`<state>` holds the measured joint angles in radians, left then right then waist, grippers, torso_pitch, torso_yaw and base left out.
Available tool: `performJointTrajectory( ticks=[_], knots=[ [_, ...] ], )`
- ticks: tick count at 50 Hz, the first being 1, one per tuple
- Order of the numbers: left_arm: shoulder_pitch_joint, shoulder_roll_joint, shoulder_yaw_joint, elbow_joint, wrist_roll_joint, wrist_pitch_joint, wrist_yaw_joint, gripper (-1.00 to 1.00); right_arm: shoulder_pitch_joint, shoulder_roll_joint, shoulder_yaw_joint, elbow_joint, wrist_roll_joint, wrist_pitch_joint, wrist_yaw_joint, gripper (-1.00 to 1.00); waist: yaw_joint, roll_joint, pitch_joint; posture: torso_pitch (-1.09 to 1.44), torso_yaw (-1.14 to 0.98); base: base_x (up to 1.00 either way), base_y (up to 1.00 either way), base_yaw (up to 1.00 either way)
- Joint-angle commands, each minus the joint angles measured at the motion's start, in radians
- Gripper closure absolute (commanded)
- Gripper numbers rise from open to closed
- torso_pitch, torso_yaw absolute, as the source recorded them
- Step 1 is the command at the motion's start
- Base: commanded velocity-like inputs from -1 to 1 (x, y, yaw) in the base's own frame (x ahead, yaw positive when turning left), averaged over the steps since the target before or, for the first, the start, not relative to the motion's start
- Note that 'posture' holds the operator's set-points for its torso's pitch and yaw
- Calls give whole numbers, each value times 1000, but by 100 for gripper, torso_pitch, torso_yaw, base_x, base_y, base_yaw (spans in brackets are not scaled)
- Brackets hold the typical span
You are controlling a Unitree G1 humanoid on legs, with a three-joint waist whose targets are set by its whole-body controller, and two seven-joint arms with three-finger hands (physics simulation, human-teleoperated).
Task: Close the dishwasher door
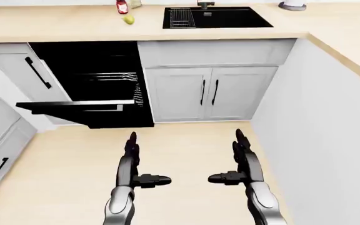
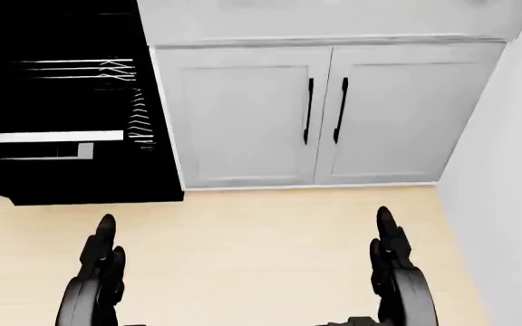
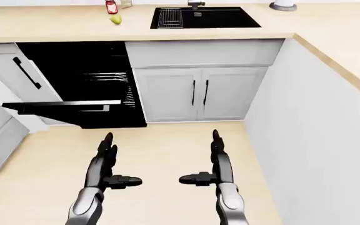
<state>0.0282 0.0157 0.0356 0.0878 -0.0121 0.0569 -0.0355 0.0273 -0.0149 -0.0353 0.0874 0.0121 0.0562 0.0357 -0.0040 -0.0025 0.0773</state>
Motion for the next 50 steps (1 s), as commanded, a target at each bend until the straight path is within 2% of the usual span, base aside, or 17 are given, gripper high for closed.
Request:
performJointTrajectory(
  ticks=[1, 3, 4, 5, 7, 8, 13, 19, 20, 27, 28, 29, 31, 45, 50],
  knots=[
    [-38, 7, 12, -90, -16, -37, -2, -100, -41, 6, -27, -56, 76, -85, 21, -100, -2, -8, -1, 0, 0, 0, 0, 0],
    [-26, 7, 6, -106, -10, -38, -5, -100, -41, 3, -34, -53, 117, -83, 27, -100, 6, 1, -63, 0, 0, 0, 0, 0],
    [-26, 7, 5, -103, -6, -42, -6, -100, -44, 2, -34, -32, 124, -89, 30, -100, 5, 0, -53, 0, 0, 0, 0, 0],
    [-23, 7, 4, -103, -1, -45, -6, -100, -51, 1, -38, -9, 130, -100, 25, -100, 4, -6, -17, 0, 0, 0, 0, 0],
    [-12, 5, -2, -115, 7, -48, -8, -100, -42, 1, -38, -13, 155, -98, 32, -100, 5, -7, -70, 0, 0, 0, 0, 0],
    [-8, 5, -4, -121, 10, -49, -10, -100, -39, 0, -36, -21, 155, -94, 30, -100, 6, -7, -76, 0, 0, 0, 0, 0],
    [3, 6, -11, -121, 25, -66, -26, -100, -51, -2, -22, -27, 145, -66, 20, -100, 8, -5, -77, 0, 0, 0, 0, 0],
    [14, 5, -14, -129, 43, -80, -30, -100, -32, 0, -23, -33, 153, -107, 43, -100, 8, -4, -85, 0, 0, 0, 0, 0],
    [14, 5, -13, -130, 44, -80, -31, -100, -33, -7, -14, -32, 110, -78, 18, -100, 8, -4, -86, 0, 0, 0, 0, 0],
    [21, 3, -15, -133, 57, -90, -29, -100, -25, -2, -19, -62, 96, -48, -6, -100, 9, -4, -89, 0, 0, 0, 0, 1],
    [21, 3, -15, -134, 58, -90, -28, -100, -26, -2, -17, -69, 94, -40, -6, -100, 9, 1, -104, 0, 0, 0, 0, 7],
    [20, 3, -14, -135, 58, -89, -28, -100, -26, -2, -16, -71, 95, -38, -4, -100, 10, 3, -89, 0, 0, 0, 0, 9],
    [18, 4, -13, -132, 59, -89, -27, -100, -28, -2, -16, -60, 94, -46, 2, -100, 9, 4, -79, 0, 0, 0, 0, 8],
    [19, 4, -13, -128, 64, -93, -28, -100, -27, -2, -18, -47, 89, -52, 6, -100, 10, 14, -62, 0, 0, 0, 0, 9],
    [20, 4, -15, -127, 66, -94, -30, -100, -24, -1, -16, -62, 84, -42, 0, -100, 14, 7, -60, 0, 0, 0, 0, 9]
  ],
)
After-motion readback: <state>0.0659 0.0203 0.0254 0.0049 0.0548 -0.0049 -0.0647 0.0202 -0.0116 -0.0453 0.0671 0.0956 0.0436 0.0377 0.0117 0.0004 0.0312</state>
